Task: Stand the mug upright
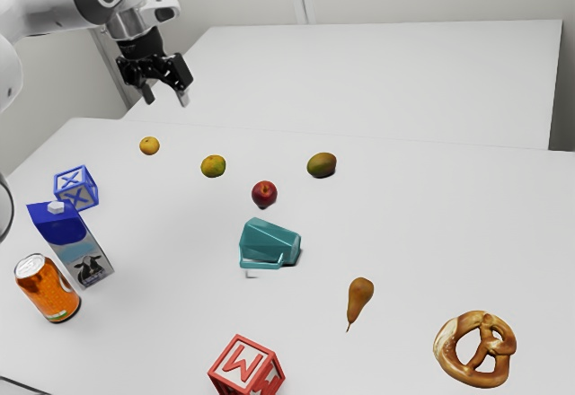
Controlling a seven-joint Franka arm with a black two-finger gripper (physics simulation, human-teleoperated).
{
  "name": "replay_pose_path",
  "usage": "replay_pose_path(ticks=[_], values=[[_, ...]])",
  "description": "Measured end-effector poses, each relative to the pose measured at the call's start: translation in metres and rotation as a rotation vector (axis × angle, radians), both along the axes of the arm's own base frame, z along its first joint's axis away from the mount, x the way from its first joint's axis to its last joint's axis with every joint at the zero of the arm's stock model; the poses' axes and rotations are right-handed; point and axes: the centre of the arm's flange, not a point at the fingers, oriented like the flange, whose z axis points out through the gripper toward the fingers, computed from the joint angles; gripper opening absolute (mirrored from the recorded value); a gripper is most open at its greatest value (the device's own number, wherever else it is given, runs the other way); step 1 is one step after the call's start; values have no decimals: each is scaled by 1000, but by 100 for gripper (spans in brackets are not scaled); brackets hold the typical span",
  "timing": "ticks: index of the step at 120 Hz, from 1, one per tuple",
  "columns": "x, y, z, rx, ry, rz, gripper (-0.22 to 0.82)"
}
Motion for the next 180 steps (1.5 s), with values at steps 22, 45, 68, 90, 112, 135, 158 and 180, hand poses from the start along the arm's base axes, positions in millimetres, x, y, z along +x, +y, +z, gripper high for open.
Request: replay_pose_path(ticks=[22,45,68,90,112,135,158,180], values=[[-2,0,-3,-4,15,2,60],[-11,-11,-26,-80,59,6,60],[-36,-25,-78,-247,108,62,60],[-58,-37,-128,-356,89,135,60],[-58,-47,-179,-467,96,176,60],[-47,-40,-226,-565,103,214,60],[-49,-52,-255,-624,105,197,60],[-59,-62,-292,-746,123,224,60]])
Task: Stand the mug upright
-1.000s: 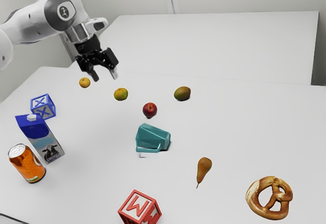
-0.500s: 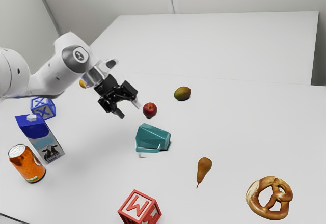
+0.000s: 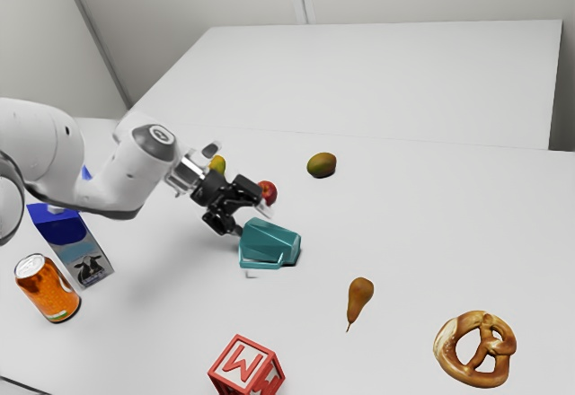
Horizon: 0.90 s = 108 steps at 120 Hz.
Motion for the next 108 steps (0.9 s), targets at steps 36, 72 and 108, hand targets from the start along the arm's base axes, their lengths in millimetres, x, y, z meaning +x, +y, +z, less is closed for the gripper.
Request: replay_pose_path(ticks=[36,72,108], values=[[-3,-9,-3,-104,-61,-34,17],[-3,-12,13,-134,-141,-105,-12],[-9,-15,91,-11,-274,-221,-16]])
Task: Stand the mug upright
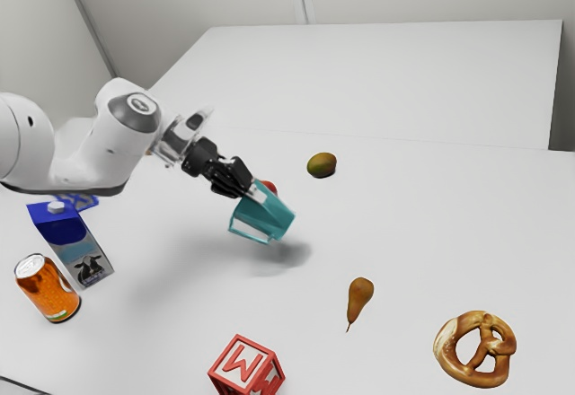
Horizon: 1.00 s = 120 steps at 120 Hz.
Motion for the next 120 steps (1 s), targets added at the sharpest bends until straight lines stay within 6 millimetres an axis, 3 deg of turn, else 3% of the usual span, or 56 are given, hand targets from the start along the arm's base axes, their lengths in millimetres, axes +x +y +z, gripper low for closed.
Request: replay_pose_path(ticks=[22,56,93,120], values=[[1,17,34,298,-24,-105,-17],[7,33,36,645,-34,-137,-18],[4,-2,9,832,-59,-160,-18],[2,6,-26,862,-27,-95,-18]])
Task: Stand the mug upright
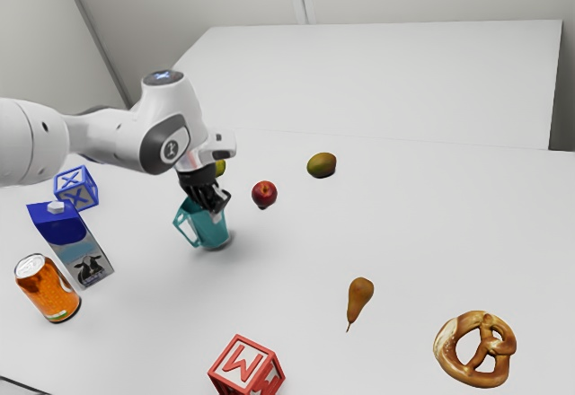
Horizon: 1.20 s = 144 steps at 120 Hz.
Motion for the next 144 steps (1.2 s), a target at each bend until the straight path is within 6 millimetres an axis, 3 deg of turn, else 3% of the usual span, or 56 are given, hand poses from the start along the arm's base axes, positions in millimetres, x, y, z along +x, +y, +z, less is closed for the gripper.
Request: replay_pose_path(ticks=[20,43,60,72,97,116,130,144], values=[[2,-2,-7,3,-15,39,-15],[3,-3,-5,-8,-31,74,24],[2,-6,13,-9,-59,88,42],[4,-10,40,-18,-86,100,49],[37,-10,147,-57,-146,144,56],[45,12,214,-88,-147,198,58],[39,30,227,-92,-98,229,59],[33,28,224,-92,-48,224,60]])
